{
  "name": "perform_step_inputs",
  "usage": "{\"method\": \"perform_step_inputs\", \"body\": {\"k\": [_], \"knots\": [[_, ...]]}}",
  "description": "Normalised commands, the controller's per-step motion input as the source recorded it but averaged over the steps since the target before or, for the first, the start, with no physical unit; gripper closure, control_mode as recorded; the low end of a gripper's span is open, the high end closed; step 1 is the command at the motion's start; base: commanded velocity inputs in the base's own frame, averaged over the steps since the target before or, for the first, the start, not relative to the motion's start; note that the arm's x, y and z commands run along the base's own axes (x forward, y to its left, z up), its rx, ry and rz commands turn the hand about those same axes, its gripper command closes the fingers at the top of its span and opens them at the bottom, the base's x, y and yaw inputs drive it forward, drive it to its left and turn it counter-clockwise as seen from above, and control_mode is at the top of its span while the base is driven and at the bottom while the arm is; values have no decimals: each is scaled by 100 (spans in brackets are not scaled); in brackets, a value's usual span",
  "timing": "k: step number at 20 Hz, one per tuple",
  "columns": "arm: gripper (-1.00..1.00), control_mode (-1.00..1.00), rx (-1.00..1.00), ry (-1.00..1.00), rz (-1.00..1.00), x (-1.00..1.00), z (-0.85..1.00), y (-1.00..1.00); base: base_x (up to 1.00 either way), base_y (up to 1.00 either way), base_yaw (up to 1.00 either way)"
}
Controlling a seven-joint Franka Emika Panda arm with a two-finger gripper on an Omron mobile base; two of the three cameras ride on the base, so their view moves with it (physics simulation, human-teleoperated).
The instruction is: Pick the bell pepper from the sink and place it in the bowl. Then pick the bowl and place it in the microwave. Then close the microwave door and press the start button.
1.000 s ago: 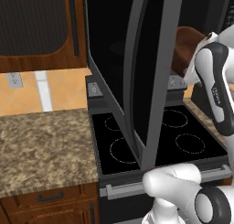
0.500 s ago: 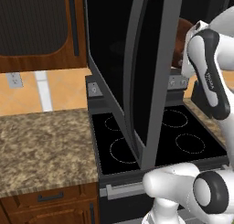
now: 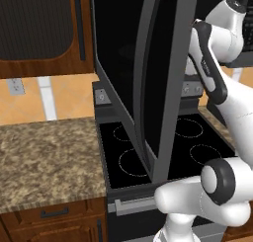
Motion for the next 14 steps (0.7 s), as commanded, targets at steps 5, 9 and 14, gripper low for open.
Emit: {"method": "perform_step_inputs", "body": {"k": [5,9,14], "knots": [[100,-100,-10,0,14,43,0,9,0,0,0],[100,-100,-11,-4,3,37,-1,12,0,0,0],[100,-100,-8,-1,0,49,0,7,0,0,0]]}}
